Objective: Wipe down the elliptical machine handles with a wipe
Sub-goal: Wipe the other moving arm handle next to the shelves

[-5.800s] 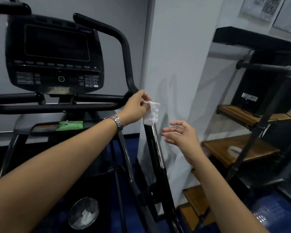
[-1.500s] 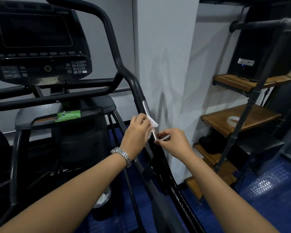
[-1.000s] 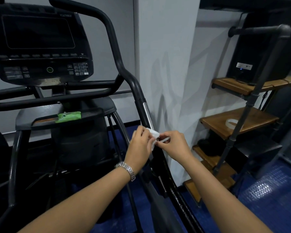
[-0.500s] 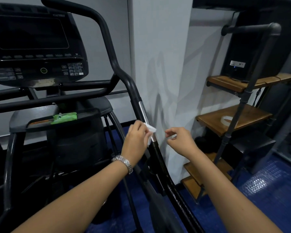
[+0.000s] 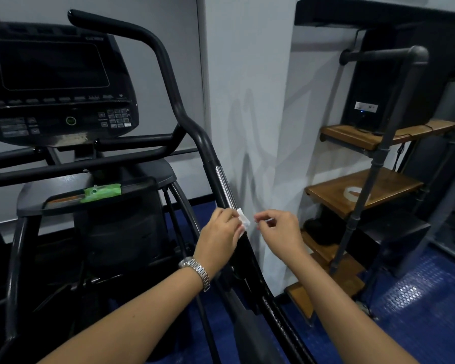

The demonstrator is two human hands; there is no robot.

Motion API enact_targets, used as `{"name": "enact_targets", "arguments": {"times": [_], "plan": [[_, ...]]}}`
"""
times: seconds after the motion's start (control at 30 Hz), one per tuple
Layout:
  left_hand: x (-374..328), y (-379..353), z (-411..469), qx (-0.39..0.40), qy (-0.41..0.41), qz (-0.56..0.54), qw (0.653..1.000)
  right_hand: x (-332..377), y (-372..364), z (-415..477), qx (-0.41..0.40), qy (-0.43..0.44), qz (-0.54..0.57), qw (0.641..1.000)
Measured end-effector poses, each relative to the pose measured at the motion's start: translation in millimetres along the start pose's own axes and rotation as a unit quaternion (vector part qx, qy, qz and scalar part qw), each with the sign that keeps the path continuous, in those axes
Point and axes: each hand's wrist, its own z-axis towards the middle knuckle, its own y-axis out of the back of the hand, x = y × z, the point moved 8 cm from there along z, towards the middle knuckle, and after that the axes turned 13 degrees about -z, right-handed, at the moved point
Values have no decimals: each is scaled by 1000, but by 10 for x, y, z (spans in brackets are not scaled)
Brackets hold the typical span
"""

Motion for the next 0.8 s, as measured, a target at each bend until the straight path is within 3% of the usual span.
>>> {"name": "enact_targets", "arguments": {"times": [0.07, 0.2, 0.27, 0.43, 0.6, 0.8], "plan": [[30, 21, -65, -16, 10, -66, 998, 155, -83, -80, -9, 34, 21, 999], [199, 121, -115, -54, 114, -239, 963, 371, -226, -203, -51, 90, 34, 994], [280, 229, -83, -78, 128, -268, 952, 393, -257, -239, -79, 102, 5, 992], [446, 664, 306, -144, 102, -148, 973, 415, -255, -8, -88, 81, -6, 993], [469, 565, 564, -95, 102, -131, 982, 626, -242, 155, -94, 107, 9, 990], [498, 399, 505, -95, 79, -99, 987, 229, -321, -167, -55, 82, -49, 994]]}}
